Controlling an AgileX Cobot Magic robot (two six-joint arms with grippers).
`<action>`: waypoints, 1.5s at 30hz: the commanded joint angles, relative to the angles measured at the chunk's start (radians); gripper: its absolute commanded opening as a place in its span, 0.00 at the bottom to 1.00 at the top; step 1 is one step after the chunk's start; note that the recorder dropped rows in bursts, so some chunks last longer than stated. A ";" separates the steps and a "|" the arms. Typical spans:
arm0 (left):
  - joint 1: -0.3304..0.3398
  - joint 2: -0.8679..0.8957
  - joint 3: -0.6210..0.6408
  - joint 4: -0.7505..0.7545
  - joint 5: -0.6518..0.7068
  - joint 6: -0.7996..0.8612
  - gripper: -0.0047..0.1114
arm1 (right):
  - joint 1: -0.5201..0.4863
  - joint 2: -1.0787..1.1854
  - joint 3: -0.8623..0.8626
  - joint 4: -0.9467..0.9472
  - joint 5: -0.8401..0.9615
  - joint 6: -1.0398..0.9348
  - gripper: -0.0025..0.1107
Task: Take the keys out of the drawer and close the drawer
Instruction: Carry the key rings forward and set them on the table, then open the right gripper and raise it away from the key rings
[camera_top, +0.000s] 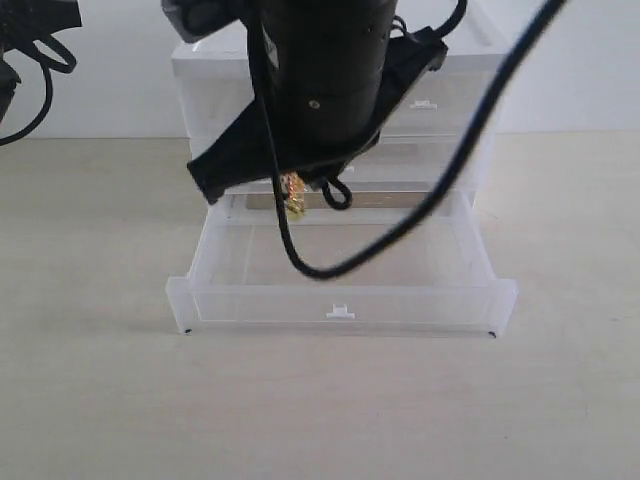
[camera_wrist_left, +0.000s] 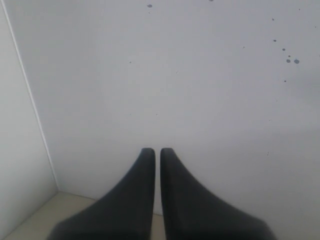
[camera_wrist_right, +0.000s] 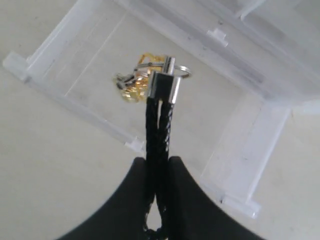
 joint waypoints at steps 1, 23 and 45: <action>-0.002 -0.006 0.003 0.016 0.005 -0.003 0.08 | 0.079 -0.082 0.166 -0.018 -0.015 0.091 0.02; -0.002 -0.006 0.003 0.058 0.206 0.043 0.08 | 0.000 -0.135 0.740 -0.095 -0.411 0.347 0.53; -0.002 -0.008 0.003 -0.002 0.188 0.165 0.08 | 0.000 -0.344 0.728 -0.294 -0.248 0.446 0.02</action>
